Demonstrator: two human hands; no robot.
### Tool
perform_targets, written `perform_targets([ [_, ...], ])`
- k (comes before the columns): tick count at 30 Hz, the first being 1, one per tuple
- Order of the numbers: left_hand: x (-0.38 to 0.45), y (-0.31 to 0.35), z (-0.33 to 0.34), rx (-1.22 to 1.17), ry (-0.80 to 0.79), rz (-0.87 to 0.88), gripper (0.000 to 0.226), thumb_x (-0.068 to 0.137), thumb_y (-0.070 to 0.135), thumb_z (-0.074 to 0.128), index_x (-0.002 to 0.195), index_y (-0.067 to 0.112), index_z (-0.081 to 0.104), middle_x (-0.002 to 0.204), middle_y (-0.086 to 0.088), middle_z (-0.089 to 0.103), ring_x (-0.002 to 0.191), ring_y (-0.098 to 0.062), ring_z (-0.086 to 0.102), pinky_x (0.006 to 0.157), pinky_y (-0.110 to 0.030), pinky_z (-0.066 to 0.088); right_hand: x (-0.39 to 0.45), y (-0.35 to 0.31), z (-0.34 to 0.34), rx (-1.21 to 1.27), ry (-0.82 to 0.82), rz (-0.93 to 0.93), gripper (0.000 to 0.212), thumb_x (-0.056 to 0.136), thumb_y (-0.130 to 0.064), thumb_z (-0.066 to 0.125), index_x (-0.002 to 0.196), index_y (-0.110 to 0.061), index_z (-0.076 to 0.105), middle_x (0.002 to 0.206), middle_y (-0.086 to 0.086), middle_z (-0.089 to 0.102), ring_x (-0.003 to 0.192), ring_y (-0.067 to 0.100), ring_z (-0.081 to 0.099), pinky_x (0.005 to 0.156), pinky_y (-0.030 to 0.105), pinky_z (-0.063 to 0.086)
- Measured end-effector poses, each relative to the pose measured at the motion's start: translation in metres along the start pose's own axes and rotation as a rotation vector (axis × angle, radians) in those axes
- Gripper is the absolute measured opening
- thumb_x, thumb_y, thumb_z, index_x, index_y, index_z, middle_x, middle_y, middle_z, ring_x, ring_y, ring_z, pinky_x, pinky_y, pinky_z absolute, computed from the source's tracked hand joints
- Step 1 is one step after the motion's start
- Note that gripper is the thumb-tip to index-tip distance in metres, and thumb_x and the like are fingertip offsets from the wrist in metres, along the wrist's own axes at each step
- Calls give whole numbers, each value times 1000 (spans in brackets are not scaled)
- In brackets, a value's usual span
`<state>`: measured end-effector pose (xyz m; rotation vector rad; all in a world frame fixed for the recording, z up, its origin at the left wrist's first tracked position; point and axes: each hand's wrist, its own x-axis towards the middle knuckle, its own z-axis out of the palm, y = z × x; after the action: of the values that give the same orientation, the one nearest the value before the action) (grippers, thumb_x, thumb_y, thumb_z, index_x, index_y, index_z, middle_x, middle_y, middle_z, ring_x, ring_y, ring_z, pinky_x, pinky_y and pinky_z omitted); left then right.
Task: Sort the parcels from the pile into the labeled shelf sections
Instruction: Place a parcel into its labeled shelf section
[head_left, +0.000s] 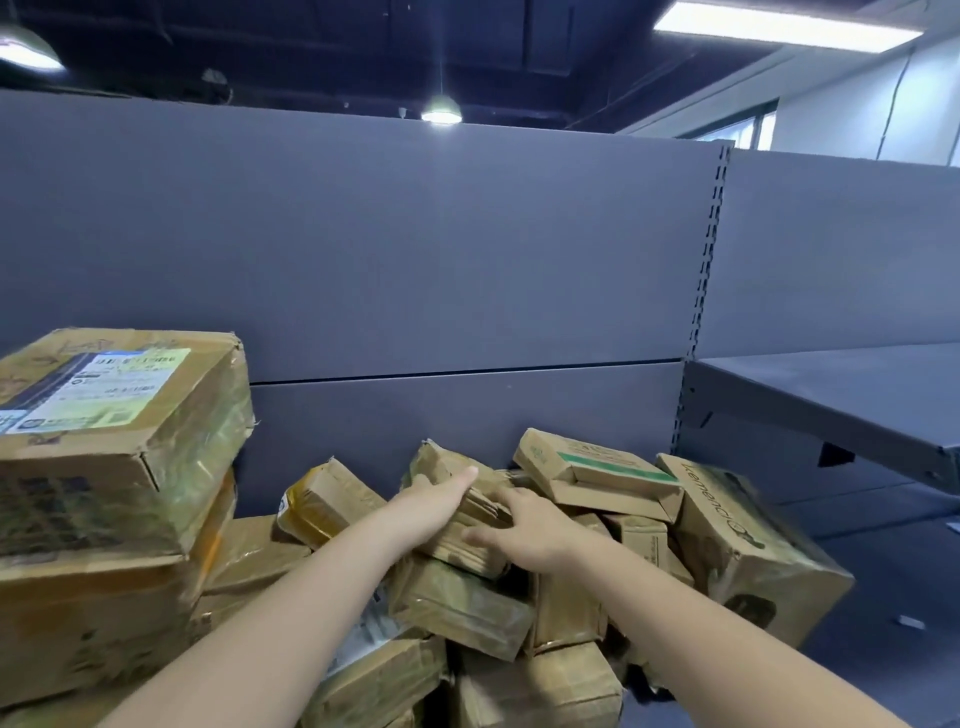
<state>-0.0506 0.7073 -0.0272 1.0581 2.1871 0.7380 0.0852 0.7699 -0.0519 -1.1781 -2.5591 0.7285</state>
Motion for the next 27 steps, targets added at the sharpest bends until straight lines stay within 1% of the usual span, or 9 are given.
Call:
perform_targets([
  [3,-1,4,7,-7,42,-7,86,91,68,32,155,14,11,160,-9,19,145,-31,23,114,-41,22,0,-2,5,6,10,-19,72,89,-50,62,146,-14,37,148,10,39,135,24,40,107,29,33],
  [8,-2,9,11,-56,106,-12,72,95,51,39,151,8,22,153,-12,34,137,-31,35,105,-36,31,1,-3,7,10,29,-30,74,86,-52,64,145,-14,39,145,11,44,132,27,43,107,33,37],
  [12,-5,10,10,-135,164,-16,64,96,41,41,148,6,27,147,-15,39,132,-32,40,100,-35,33,-1,-5,5,49,33,-43,71,85,-49,66,143,-16,43,138,8,49,124,24,50,104,33,41],
  [14,-7,9,9,-195,193,-28,61,96,38,41,146,5,29,146,-17,39,131,-33,40,100,-36,33,-3,-6,5,84,35,-64,71,84,-49,67,143,-17,44,136,6,51,119,22,54,102,33,44],
  [17,-12,7,7,-279,214,-39,62,95,37,42,145,4,29,145,-17,39,130,-34,39,101,-39,33,-6,-7,2,135,44,-69,70,84,-49,66,143,-19,45,135,1,51,123,18,51,103,30,41],
  [20,-17,6,5,-337,245,-35,66,94,37,44,147,4,25,149,-17,34,132,-35,38,102,-42,33,-11,-12,-6,267,35,-57,61,87,-51,61,138,-20,51,134,-6,54,125,14,50,99,25,39],
  [22,-22,7,5,-361,293,-9,73,93,37,45,151,4,15,154,-17,26,136,-36,33,105,-44,32,-13,-19,-12,362,45,-28,59,88,-58,56,133,-21,58,132,-6,56,125,14,50,96,24,37],
  [25,-30,8,4,-342,401,52,84,93,40,46,154,7,-2,160,-14,10,142,-35,24,109,-45,28,-9,-29,-17,414,72,30,64,82,-70,51,127,-27,63,130,-7,59,122,15,52,100,29,38],
  [27,-35,9,0,-321,467,79,90,92,44,48,154,9,-6,160,-12,10,143,-34,23,109,-44,29,-9,-37,-21,457,58,51,77,68,-79,50,126,-31,64,131,-10,58,123,15,52,104,32,38],
])
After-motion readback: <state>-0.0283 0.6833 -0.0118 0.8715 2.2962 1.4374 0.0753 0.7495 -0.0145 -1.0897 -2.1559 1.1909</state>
